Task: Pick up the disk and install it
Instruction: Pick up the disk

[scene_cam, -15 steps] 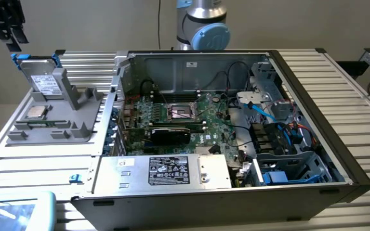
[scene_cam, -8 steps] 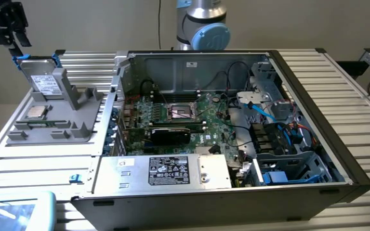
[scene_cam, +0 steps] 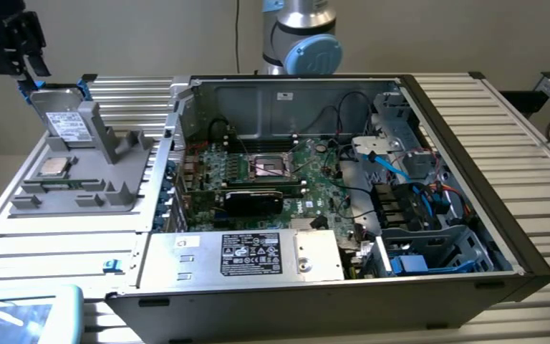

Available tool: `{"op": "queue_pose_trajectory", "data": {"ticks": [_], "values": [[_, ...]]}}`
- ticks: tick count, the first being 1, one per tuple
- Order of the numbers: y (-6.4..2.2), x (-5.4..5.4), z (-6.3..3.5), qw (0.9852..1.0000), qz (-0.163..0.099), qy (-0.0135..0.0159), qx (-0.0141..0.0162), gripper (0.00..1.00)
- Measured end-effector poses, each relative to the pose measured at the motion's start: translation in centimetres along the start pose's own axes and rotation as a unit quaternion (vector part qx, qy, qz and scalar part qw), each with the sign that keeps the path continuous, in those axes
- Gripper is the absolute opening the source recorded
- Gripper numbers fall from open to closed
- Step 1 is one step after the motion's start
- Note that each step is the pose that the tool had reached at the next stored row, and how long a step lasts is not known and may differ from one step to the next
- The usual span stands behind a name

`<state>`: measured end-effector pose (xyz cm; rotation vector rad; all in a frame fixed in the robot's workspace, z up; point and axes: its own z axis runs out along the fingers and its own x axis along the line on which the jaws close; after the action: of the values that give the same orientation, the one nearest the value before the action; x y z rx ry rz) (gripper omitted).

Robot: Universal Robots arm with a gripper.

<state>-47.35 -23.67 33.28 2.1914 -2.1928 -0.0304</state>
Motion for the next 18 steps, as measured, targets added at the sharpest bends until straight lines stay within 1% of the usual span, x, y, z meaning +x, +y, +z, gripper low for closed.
{"op": "queue_pose_trajectory", "data": {"ticks": [5, 12, 15, 18], "values": [[0.06, -0.1, 0.9, 1.0, 0.0, 0.0, -0.0001, 0.57], [0.43, -0.8, 2.2, 1.0, -0.005, 0.0002, 0.0005, 0.57], [0.73, -0.8, 2.77, 1.0, -0.007, 0.0003, 0.0005, 0.57], [0.72, -0.8, 3.3, 1.0, -0.007, 0.0001, 0.0005, 0.57]]}}
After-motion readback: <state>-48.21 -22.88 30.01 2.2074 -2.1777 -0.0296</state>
